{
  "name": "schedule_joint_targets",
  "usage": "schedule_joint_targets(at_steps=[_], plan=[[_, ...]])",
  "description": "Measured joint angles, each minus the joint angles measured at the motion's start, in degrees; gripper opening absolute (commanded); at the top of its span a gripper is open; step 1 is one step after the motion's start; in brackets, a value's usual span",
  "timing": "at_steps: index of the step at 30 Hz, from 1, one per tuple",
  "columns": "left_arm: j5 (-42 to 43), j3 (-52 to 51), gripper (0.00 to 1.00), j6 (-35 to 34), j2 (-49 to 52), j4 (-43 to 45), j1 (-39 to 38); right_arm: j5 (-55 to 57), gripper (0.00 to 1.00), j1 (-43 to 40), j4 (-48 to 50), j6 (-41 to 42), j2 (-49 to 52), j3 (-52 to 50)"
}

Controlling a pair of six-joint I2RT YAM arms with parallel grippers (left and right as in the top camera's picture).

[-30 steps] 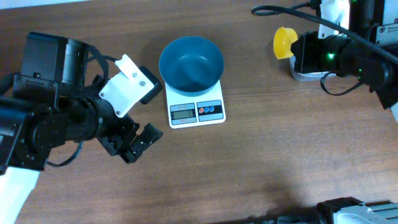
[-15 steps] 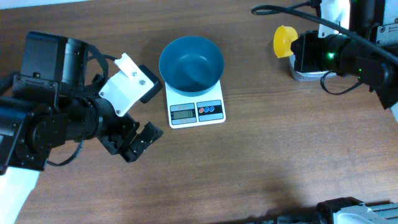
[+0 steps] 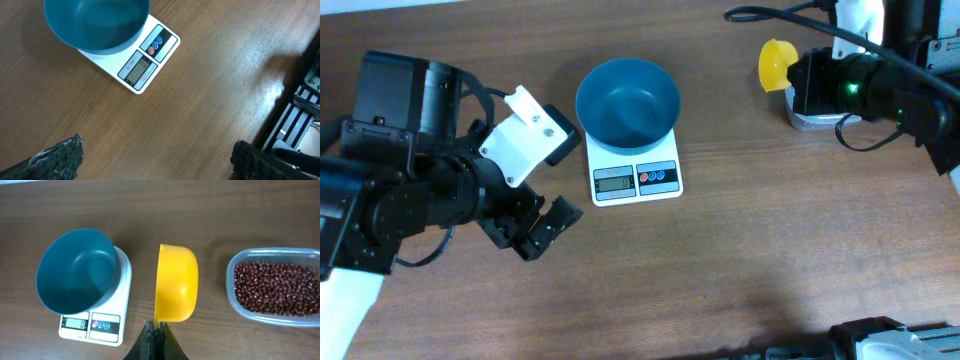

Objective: Scoop item into bowl and weigh 50g on scale

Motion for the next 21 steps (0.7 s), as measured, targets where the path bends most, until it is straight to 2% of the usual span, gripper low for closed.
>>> schedule_joint_targets(at_steps=[7, 13, 21], plan=[[0.00, 0.00, 0.98, 0.00, 0.00, 0.00, 0.00, 0.04, 0.04, 0.00, -1.97, -2.21, 0.00, 0.20], [0.00, 0.00, 0.98, 0.02, 0.00, 0.02, 0.00, 9.11, 0.04, 0.00, -2.86, -4.48, 0.00, 0.20], [0.00, 0.00, 0.98, 0.00, 0.00, 0.02, 0.00, 19.56, 0.04, 0.00, -3.30, 3.39, 0.00, 0.20]])
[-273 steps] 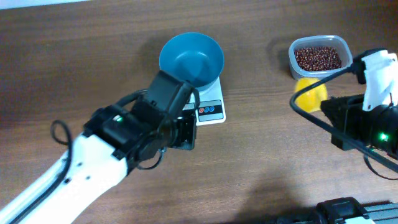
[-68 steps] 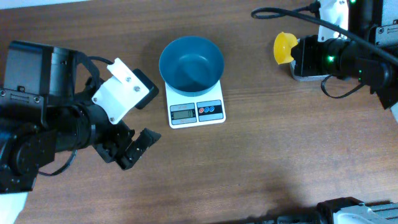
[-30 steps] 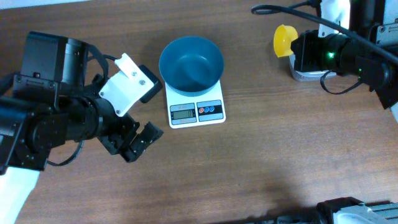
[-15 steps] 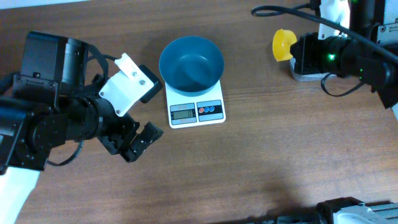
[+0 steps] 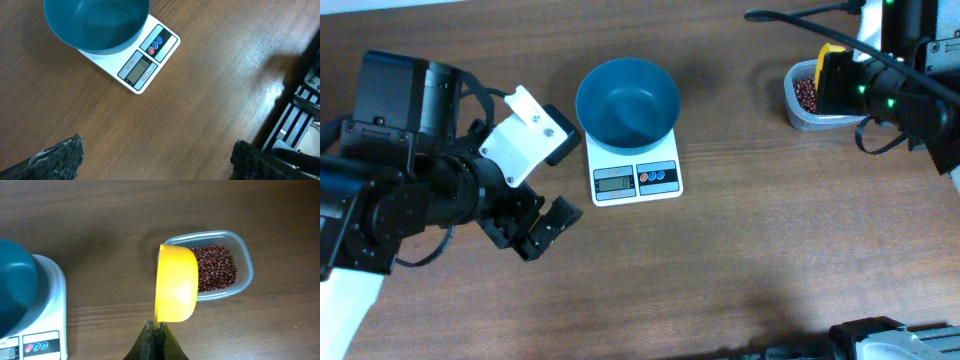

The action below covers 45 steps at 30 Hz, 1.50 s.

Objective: Scoop item into bowl and weigh 50g on scale
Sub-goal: 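Lower the scoop into the red beans and scoop with the right gripper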

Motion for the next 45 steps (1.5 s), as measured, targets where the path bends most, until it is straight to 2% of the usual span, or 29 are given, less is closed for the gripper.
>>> schedule_joint_targets(at_steps=[4, 8, 14, 20, 25, 41, 45], plan=[[0.00, 0.00, 0.98, 0.02, 0.00, -0.02, 0.00, 7.72, 0.04, -0.02, -1.25, -5.33, 0.07, 0.00], [0.00, 0.00, 0.98, 0.00, 0.00, 0.00, 0.00, 9.88, 0.04, -2.03, -1.75, -11.41, 2.84, 0.09], [0.00, 0.00, 0.98, 0.00, 0.09, -0.02, 0.00, 3.91, 0.04, -9.03, -0.55, -18.93, 9.51, 0.11], [0.00, 0.00, 0.98, 0.00, 0.09, -0.02, 0.00, -0.55, 0.04, -9.55, 0.70, -22.77, 14.80, 0.94], [0.00, 0.00, 0.98, 0.00, 0.09, 0.00, 0.00, -0.48, 0.04, -9.55, 6.58, -24.48, 16.35, 0.98], [0.00, 0.00, 0.98, 0.00, 0.09, 0.02, 0.00, 0.33, 0.04, -13.07, 11.72, -26.88, 26.14, 1.07], [0.00, 0.00, 0.99, 0.00, 0.09, 0.00, 0.00, 3.78, 0.04, -13.07, 14.43, -27.65, 26.53, 1.07]])
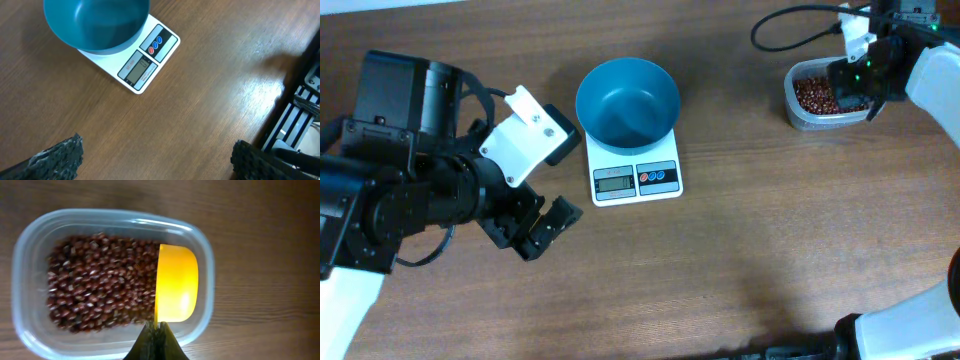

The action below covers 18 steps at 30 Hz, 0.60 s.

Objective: Scoop item into bowl and weigh 50g on scale
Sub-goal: 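Lower the scoop into the red beans and scoop with the right gripper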

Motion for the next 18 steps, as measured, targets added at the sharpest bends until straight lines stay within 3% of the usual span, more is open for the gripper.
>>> schedule_joint_targets(at_steps=[9, 18], plan=[[0.00, 0.00, 0.98, 0.00, 0.00, 0.02, 0.00, 1.55, 0.04, 0.00, 0.48, -2.62, 1.77, 0.00], [0.00, 0.00, 0.98, 0.00, 0.00, 0.02, 0.00, -6.75, 0.04, -3.65, -0.63, 0.50, 2.82, 0.63]])
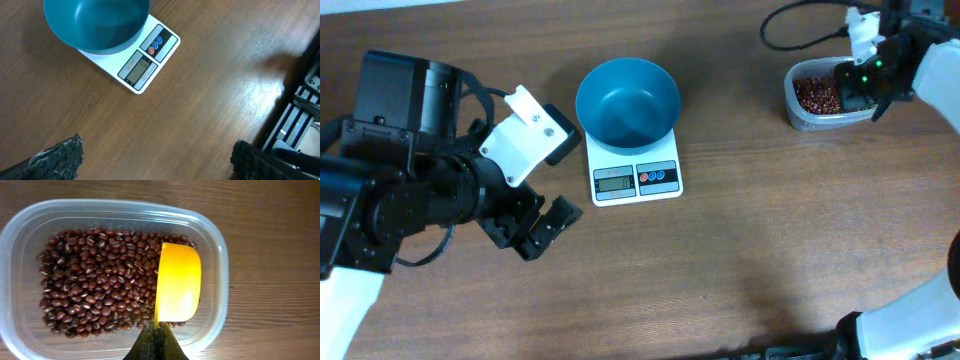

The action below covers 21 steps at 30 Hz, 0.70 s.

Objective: Scoop item into bowl and weigh 50g on scale
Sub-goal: 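Lower the scoop into the red beans and scoop with the right gripper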

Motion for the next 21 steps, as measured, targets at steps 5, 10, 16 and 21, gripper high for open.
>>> schedule_joint_targets(at_steps=[5, 10, 16, 21], plan=[[0.00, 0.00, 0.98, 0.00, 0.00, 0.00, 0.00, -7.32, 0.04, -1.66, -2.25, 1.62, 0.37, 0.02], [0.00, 0.00, 0.98, 0.00, 0.00, 0.00, 0.00, -11.96, 0.04, -1.75, -3.89, 4.24, 0.87, 0.17], [0.00, 0.00, 0.98, 0.00, 0.00, 0.00, 0.00, -19.17, 0.04, -6.32, -4.22, 9.46, 0.94, 0.22], [0.00, 0.00, 0.99, 0.00, 0.00, 0.00, 0.00, -30.67, 0.04, -11.63, -4.94, 15.19, 1.14, 0.22]])
